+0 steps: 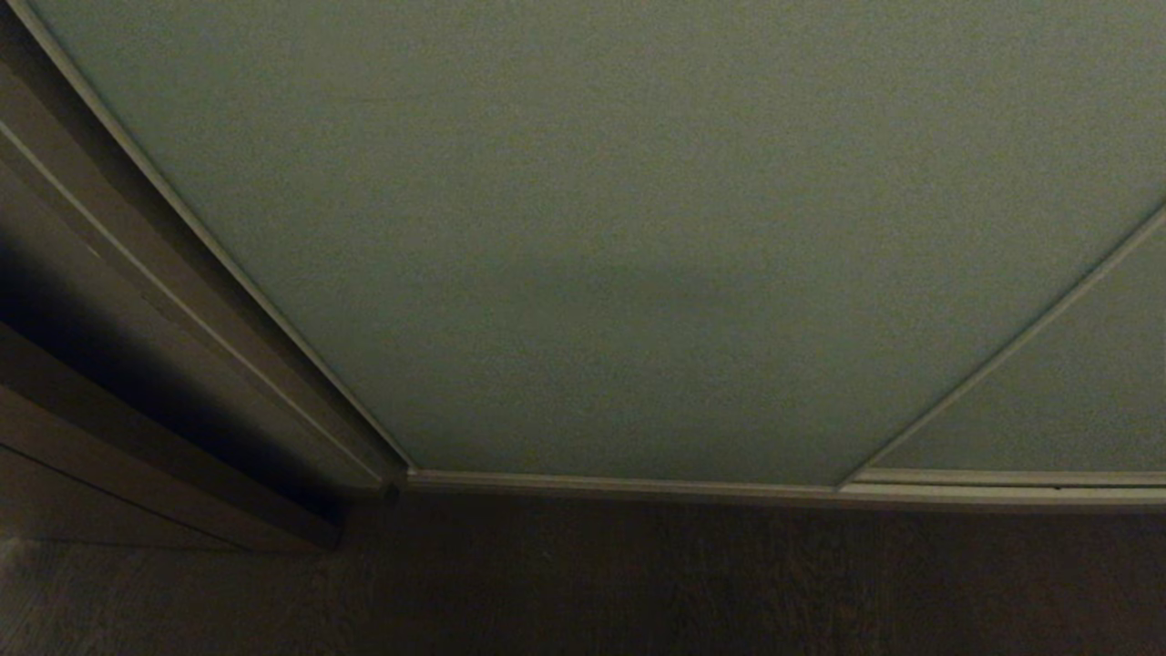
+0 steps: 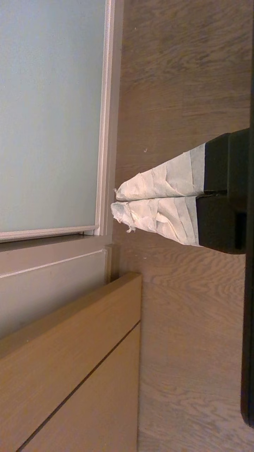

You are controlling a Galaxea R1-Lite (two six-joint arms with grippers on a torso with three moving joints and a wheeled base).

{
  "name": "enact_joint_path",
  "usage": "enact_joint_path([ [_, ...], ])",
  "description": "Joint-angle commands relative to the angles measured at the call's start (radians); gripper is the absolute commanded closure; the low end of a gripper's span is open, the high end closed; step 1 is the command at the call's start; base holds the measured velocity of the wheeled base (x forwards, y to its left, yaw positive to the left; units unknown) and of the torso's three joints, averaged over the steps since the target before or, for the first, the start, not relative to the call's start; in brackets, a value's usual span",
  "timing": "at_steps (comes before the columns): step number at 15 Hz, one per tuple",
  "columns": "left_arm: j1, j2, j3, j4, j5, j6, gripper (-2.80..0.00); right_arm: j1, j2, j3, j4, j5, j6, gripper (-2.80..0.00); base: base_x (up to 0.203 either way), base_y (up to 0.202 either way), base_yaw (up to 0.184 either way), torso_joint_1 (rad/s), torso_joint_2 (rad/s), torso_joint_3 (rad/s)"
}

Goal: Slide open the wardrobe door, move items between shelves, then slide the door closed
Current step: Open the door

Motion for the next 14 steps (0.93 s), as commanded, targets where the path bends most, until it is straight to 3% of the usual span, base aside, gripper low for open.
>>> enact_joint_path([
  [1, 0.000, 0.001, 0.000, 0.000, 0.000, 0.000, 0.00, 0.000, 0.000, 0.000, -0.002, 0.001, 0.000, 0.00, 0.000, 0.000, 0.000, 0.000, 0.00, 0.000],
  [14, 0.000, 0.001, 0.000, 0.001, 0.000, 0.016, 0.00, 0.000, 0.000, 0.000, -0.002, 0.001, 0.000, 0.00, 0.000, 0.000, 0.000, 0.000, 0.00, 0.000],
])
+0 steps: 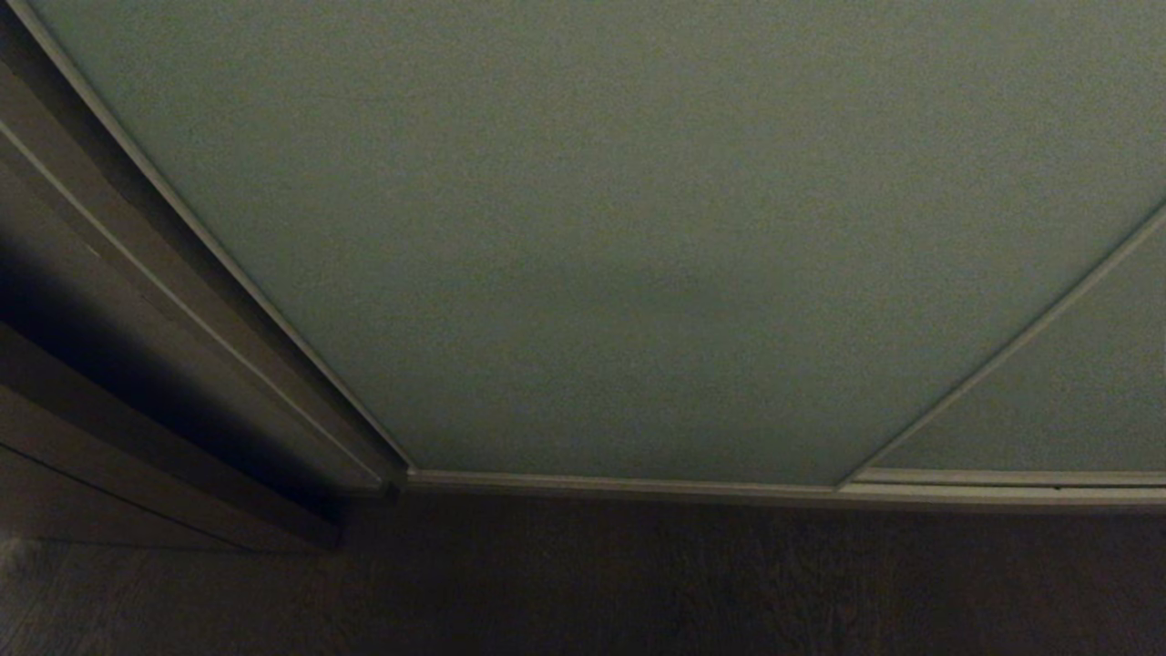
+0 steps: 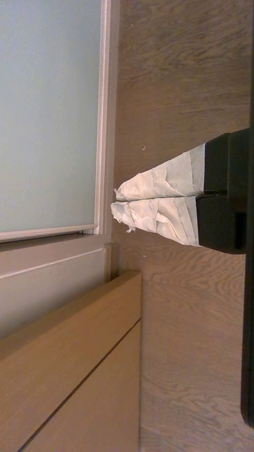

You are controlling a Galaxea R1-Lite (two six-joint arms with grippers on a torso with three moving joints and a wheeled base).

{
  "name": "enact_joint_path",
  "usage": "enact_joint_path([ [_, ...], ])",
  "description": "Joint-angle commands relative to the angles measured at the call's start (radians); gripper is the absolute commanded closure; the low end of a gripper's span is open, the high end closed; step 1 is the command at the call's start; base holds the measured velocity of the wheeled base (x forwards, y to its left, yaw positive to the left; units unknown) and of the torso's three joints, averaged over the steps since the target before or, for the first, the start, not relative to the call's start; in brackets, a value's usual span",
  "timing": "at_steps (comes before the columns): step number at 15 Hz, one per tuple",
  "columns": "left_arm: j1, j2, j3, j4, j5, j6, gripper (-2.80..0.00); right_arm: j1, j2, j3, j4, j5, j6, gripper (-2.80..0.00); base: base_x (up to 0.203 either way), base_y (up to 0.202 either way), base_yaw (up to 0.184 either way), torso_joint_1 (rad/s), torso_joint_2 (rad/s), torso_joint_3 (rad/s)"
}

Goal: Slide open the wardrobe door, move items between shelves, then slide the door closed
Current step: Open the door

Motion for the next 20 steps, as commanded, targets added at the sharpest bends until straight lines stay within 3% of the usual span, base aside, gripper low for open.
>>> enact_joint_path([
  [1, 0.002, 0.001, 0.000, 0.006, 0.003, 0.001, 0.00, 0.000, 0.000, 0.000, 0.000, 0.001, 0.000, 0.00, 0.000, 0.000, 0.000, 0.000, 0.00, 0.000],
  [3, 0.002, 0.004, -0.046, 0.000, -0.001, 0.005, 0.00, 0.000, 0.000, 0.000, 0.000, 0.001, 0.000, 0.00, 0.000, 0.000, 0.000, 0.000, 0.00, 0.000],
  [6, 0.002, 0.064, -0.214, -0.038, 0.006, 0.008, 0.00, 0.000, 0.000, 0.000, 0.000, 0.001, 0.000, 0.00, 0.000, 0.000, 0.000, 0.000, 0.00, 0.000],
  [9, 0.019, 0.261, -0.344, -0.200, 0.062, 0.002, 0.00, 0.000, 0.000, 0.000, -0.001, 0.001, 0.000, 0.00, 0.000, 0.000, 0.000, 0.000, 0.00, 0.000],
  [14, 0.117, 0.650, -0.665, -0.421, 0.127, -0.097, 0.00, 0.000, 0.000, 0.000, -0.001, 0.001, 0.000, 0.00, 0.000, 0.000, 0.000, 0.000, 0.00, 0.000],
  [20, 0.180, 0.994, -0.811, -0.777, 0.162, -0.105, 0.00, 0.000, 0.000, 0.000, 0.000, 0.001, 0.000, 0.00, 0.000, 0.000, 0.000, 0.000, 0.00, 0.000],
])
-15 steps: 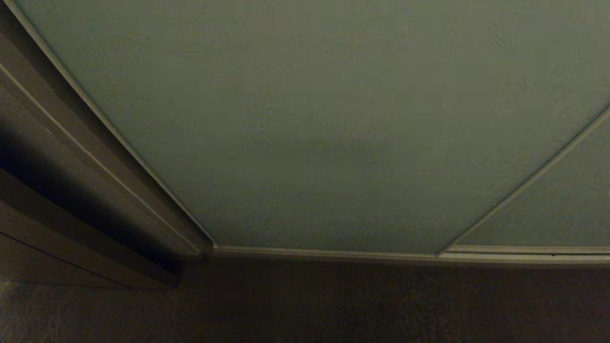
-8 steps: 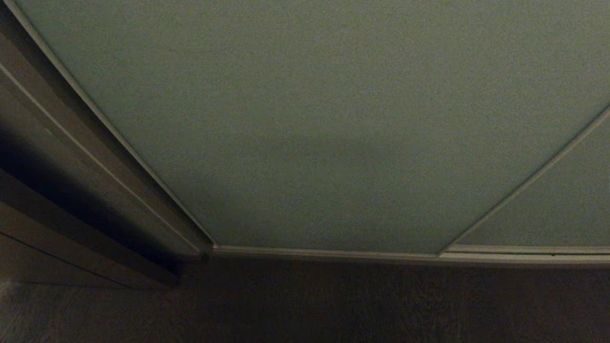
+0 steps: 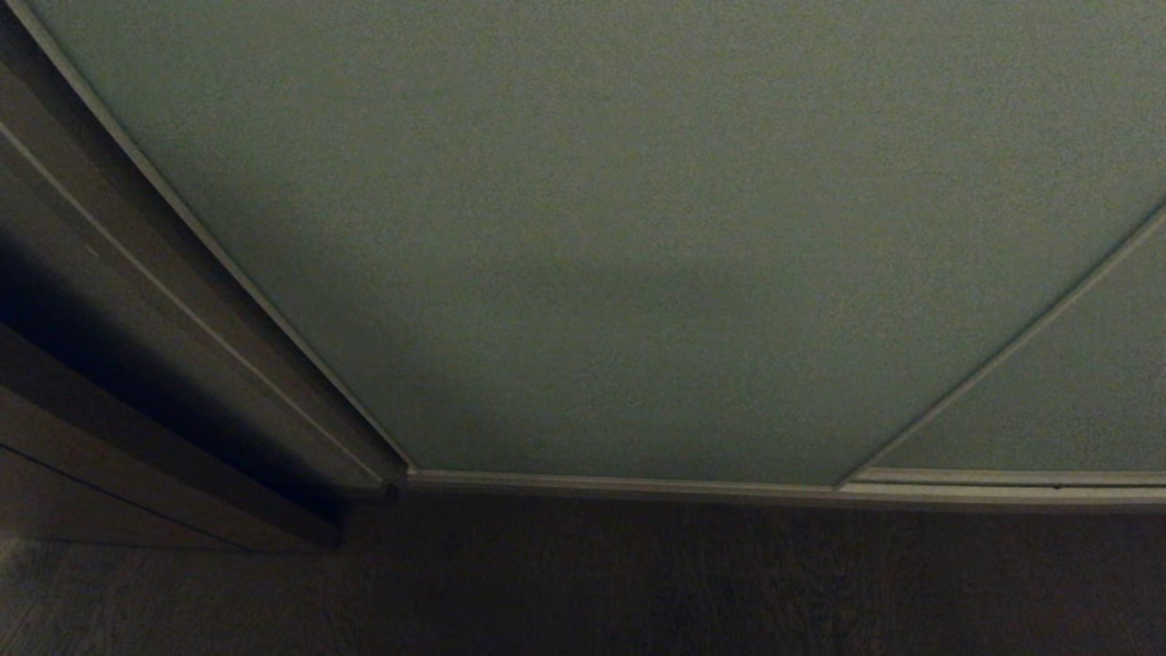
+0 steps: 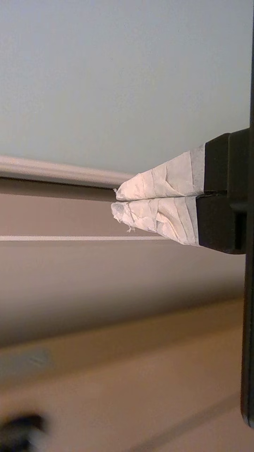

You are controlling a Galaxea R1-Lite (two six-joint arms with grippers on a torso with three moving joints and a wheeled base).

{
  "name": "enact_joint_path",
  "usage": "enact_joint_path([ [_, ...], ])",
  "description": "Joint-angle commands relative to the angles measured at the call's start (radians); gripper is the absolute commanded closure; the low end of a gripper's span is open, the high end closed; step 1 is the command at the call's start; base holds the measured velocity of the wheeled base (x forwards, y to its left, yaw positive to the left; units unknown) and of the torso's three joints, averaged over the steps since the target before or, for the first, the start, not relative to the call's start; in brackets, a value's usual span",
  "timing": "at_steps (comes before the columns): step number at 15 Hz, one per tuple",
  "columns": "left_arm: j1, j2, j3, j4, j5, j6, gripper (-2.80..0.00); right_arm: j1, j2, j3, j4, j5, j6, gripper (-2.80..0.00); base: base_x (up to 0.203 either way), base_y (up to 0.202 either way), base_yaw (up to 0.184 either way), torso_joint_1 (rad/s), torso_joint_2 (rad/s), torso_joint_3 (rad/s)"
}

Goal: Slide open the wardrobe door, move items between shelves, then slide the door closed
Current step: Open the door

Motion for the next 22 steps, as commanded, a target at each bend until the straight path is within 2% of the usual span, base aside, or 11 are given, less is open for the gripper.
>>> enact_joint_path([
  [1, 0.008, 0.152, -0.051, -0.063, 0.011, 0.001, 0.00, 0.000, 0.000, 0.000, 0.000, 0.001, -0.001, 0.00, 0.000, 0.000, 0.000, 0.000, 0.00, 0.000],
  [3, 0.009, 0.220, -0.100, -0.096, 0.020, 0.002, 0.00, 0.000, 0.000, 0.000, -0.001, 0.001, -0.001, 0.00, 0.000, 0.000, 0.000, 0.000, 0.00, 0.000],
  [10, -0.012, 0.379, -0.276, -0.090, -0.005, 0.003, 0.00, 0.000, 0.000, 0.000, 0.000, 0.001, -0.001, 0.00, 0.000, 0.000, 0.000, 0.000, 0.00, 0.000],
  [14, -0.029, 0.422, -0.314, -0.081, -0.040, -0.002, 0.00, 0.000, 0.000, 0.000, 0.000, 0.001, -0.001, 0.00, 0.000, 0.000, 0.000, 0.000, 0.00, 0.000],
  [17, -0.029, 0.453, -0.370, -0.054, -0.035, 0.002, 0.00, 0.000, 0.000, 0.000, -0.001, 0.001, -0.001, 0.00, 0.000, 0.000, 0.000, 0.000, 0.00, 0.000],
  [22, -0.028, 0.477, -0.381, -0.050, -0.031, 0.005, 0.00, 0.000, 0.000, 0.000, 0.000, 0.001, -0.001, 0.00, 0.000, 0.000, 0.000, 0.000, 0.00, 0.000],
])
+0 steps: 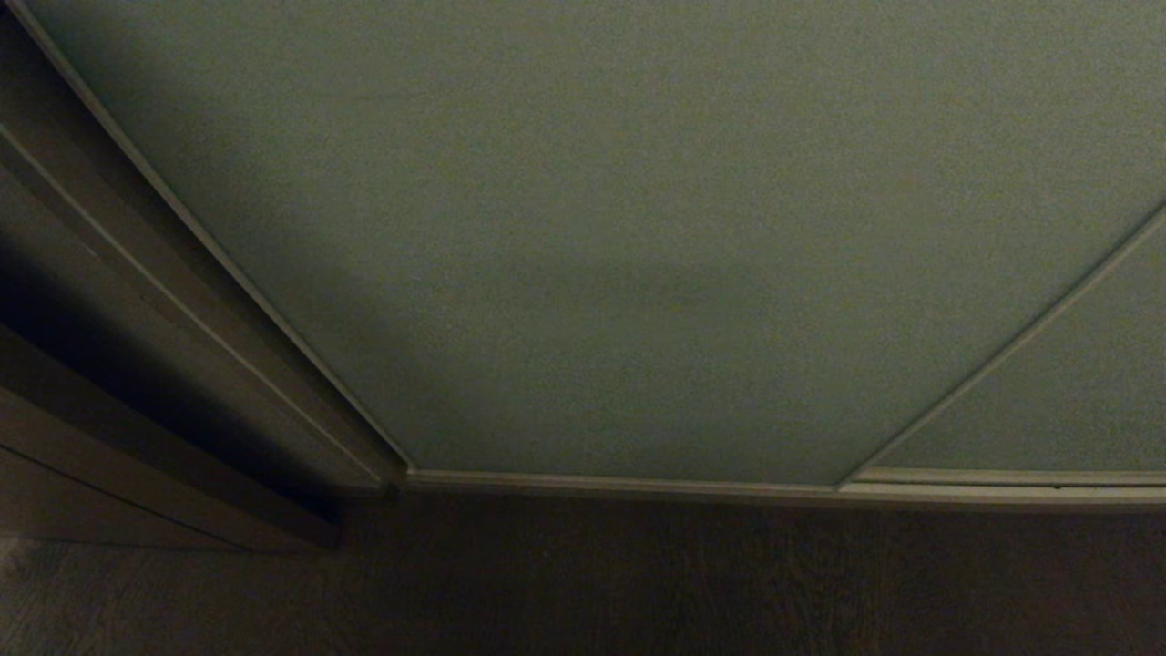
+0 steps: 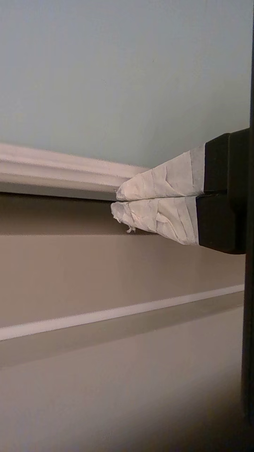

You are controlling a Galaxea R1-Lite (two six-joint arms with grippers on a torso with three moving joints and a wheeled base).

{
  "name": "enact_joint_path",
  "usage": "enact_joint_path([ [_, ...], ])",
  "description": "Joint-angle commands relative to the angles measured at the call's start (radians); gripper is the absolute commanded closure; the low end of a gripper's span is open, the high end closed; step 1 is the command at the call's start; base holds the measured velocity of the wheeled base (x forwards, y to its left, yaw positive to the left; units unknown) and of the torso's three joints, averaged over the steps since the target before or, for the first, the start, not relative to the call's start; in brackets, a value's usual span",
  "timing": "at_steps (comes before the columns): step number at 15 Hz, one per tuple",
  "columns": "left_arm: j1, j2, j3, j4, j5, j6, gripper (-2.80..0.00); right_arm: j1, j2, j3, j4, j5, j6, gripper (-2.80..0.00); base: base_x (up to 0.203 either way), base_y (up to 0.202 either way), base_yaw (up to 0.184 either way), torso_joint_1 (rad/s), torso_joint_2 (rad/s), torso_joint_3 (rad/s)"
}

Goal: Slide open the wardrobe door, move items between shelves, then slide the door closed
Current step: Open the door

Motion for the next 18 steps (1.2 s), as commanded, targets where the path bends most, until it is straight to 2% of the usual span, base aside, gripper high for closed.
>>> enact_joint_path([
  [1, 0.001, 0.015, -0.012, -0.005, 0.001, -0.002, 0.00, 0.000, 0.000, 0.000, -0.001, 0.001, 0.000, 0.00, 0.000, 0.000, 0.000, 0.000, 0.00, 0.000],
  [9, -0.004, 0.083, -0.087, 0.037, -0.011, -0.019, 0.00, 0.000, 0.000, 0.000, -0.001, 0.001, 0.000, 0.00, 0.000, 0.000, 0.000, 0.000, 0.00, 0.000],
  [13, -0.042, 0.083, -0.093, 0.043, -0.036, -0.013, 0.00, 0.000, 0.000, 0.000, -0.001, 0.001, 0.000, 0.00, 0.000, 0.000, 0.000, 0.000, 0.00, 0.000],
  [18, -0.069, 0.078, -0.105, 0.104, -0.042, -0.013, 0.00, 0.000, 0.000, 0.000, -0.001, 0.001, 0.000, 0.00, 0.000, 0.000, 0.000, 0.000, 0.00, 0.000],
])
